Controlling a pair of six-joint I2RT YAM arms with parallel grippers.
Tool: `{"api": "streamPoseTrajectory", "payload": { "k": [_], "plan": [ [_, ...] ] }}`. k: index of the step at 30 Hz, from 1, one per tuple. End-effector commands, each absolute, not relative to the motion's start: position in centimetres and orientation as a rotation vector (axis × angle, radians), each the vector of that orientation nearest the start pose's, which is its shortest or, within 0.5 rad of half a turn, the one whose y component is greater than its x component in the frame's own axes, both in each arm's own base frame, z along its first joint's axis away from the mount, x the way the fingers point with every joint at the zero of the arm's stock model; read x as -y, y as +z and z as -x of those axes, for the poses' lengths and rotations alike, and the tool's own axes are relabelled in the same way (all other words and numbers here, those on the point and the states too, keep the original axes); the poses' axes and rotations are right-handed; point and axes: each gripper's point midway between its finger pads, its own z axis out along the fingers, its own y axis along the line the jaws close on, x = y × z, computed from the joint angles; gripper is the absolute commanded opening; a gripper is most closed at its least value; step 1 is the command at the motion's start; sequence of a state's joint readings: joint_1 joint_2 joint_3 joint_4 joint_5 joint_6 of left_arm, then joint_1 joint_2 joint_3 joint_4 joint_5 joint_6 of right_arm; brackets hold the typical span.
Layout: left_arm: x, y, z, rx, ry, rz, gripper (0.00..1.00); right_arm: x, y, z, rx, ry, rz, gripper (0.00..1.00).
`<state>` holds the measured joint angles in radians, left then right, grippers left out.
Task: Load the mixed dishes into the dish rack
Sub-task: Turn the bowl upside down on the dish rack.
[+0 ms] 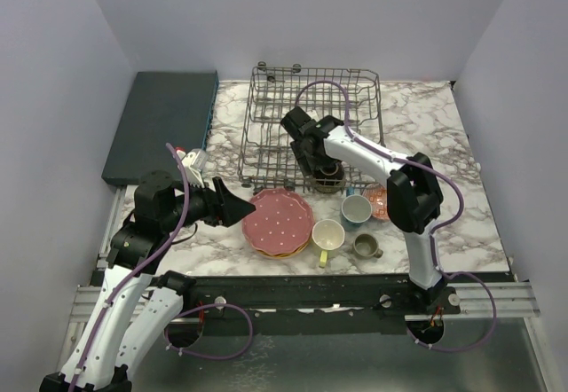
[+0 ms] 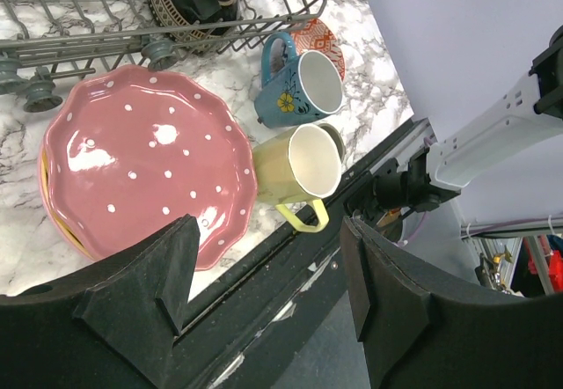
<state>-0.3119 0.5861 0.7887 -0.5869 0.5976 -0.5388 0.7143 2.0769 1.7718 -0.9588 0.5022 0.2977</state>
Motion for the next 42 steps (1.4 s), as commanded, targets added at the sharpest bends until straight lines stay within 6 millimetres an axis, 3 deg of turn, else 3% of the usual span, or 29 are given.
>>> {"api": "streamPoseTrajectory", "payload": {
  "k": [1,13,24,34,42],
  "plan": [
    [17.5,25.6,-16.2,-2.043,-1.128,-0.188,0.72,-24.2,10.1,-37.6,-2.562,-0.307,0.418,0.88],
    [17.5,25.5,-16.2,-2.047,-1.128,-0.188,0.72,-25.1,12.6,-37.4,-2.521,-0.202,0.38,0.89],
    [17.5,25.3,-16.4,-2.055,-1.124,-0.177,0.73,-26.2,19.2,-36.9,-2.373,0.033,0.301,0.91],
    [17.5,25.2,-16.5,-2.064,-1.122,-0.172,0.74,-24.0,22.7,-34.5,-2.312,0.09,0.249,0.91],
    [17.5,25.0,-16.5,-2.072,-1.123,-0.17,0.75,-21.0,24.8,-30.4,-2.278,0.177,0.169,0.91]
  ]
}}
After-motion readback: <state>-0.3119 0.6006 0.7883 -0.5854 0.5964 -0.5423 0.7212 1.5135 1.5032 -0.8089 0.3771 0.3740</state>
